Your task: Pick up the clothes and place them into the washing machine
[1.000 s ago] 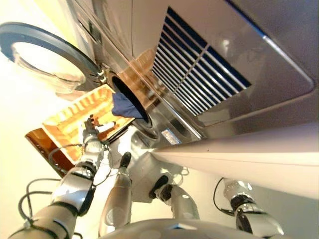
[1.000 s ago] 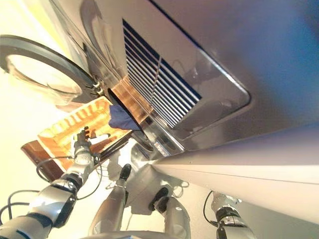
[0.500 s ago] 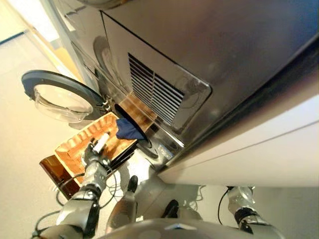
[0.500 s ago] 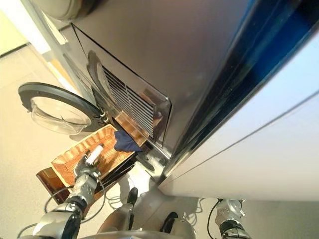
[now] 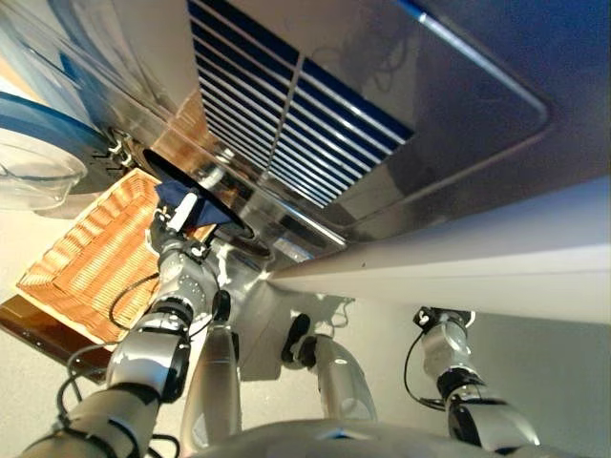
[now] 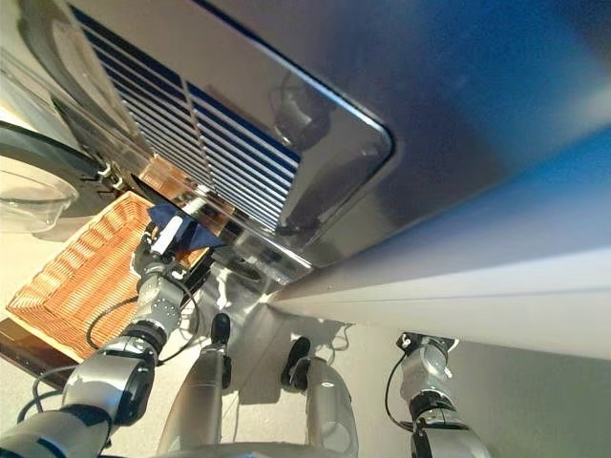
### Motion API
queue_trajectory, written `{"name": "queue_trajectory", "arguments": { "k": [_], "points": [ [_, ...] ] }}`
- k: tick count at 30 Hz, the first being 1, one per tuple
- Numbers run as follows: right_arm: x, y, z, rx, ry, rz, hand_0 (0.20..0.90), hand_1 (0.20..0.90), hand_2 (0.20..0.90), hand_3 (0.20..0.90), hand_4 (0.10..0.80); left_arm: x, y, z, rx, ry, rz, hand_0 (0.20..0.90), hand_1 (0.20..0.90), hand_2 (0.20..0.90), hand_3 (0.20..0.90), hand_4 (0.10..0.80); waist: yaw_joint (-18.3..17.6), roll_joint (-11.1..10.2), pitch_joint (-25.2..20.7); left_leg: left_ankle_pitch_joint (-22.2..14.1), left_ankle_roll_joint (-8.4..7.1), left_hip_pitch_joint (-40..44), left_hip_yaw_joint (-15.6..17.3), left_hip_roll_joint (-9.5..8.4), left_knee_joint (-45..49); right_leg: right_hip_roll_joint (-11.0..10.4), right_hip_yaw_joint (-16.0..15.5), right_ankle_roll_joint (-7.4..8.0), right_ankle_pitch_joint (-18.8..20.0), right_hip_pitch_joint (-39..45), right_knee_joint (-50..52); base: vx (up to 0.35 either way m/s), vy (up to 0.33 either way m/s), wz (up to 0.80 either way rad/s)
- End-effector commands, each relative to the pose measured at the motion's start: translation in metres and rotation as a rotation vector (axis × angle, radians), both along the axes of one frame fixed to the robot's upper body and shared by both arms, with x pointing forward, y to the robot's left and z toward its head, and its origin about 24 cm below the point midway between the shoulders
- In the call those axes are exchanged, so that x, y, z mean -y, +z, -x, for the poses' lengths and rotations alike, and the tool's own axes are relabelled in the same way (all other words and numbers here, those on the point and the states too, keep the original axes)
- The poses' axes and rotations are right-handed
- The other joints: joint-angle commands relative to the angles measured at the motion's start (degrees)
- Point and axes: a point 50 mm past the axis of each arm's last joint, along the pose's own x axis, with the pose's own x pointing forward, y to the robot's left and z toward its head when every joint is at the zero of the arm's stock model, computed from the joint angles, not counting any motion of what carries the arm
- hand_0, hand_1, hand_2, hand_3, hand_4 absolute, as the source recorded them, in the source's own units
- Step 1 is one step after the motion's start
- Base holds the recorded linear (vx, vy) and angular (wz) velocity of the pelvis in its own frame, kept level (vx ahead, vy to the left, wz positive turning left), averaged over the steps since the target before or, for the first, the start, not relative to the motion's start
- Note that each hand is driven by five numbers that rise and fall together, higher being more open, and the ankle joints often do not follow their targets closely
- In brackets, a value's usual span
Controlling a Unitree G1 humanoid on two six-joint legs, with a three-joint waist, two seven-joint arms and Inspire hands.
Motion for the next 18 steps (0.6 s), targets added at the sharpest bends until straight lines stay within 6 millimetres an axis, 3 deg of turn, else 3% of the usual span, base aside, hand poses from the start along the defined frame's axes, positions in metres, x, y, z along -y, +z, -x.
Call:
{"name": "queue_trajectory", "arguments": {
  "k": [1, 3, 9, 18],
  "points": [
    [0.032, 0.048, -0.022, 0.209, -0.074, 0.153, 0.900, 0.900, 0.900, 0.900, 0.800, -0.008, 0.052, -0.027, 0.096, -0.029, -0.231, 0.900, 0.900, 0.900, 0.900, 0.800, -0.6, 0.0, -0.4, -6.0, -0.53, -1.3, -0.1, -1.46, 4.4, -1.0, -0.6, 0.58, 2.9, 1.1, -0.7, -0.003, 0.072, -0.14],
    [0.030, 0.056, -0.028, 0.241, -0.067, 0.166, 0.900, 0.900, 0.900, 0.900, 0.800, -0.009, 0.058, -0.030, 0.029, -0.065, -0.398, 0.900, 0.900, 0.900, 0.900, 0.800, -1.1, 0.1, -0.1, -6.7, -0.16, -2.6, 0.2, -1.39, 5.5, -1.1, -0.3, 0.64, 3.3, -0.3, -0.5, -0.010, 0.095, -0.10],
    [0.021, 0.067, -0.040, 0.284, -0.052, 0.184, 0.900, 0.900, 0.900, 0.900, 0.800, -0.022, 0.067, -0.032, -0.108, -0.038, -0.642, 0.900, 0.900, 0.900, 0.900, 0.800, -1.5, 0.1, 0.3, -7.1, 0.12, -4.5, 0.9, -1.16, 6.1, -1.1, 0.0, 0.99, 4.4, -2.0, -1.1, 0.001, 0.051, -0.10],
    [0.011, 0.081, -0.053, 0.332, -0.023, 0.207, 0.900, 0.900, 0.900, 0.900, 0.800, -0.025, 0.079, -0.036, -0.112, -0.007, -0.713, 0.900, 0.900, 0.900, 0.900, 0.800, -1.6, 0.1, 0.4, -7.6, 0.37, -6.2, 1.1, -1.20, 6.7, -1.0, 0.6, 1.14, 5.2, -3.6, -1.7, 0.002, 0.014, -0.04]
  ]
}}
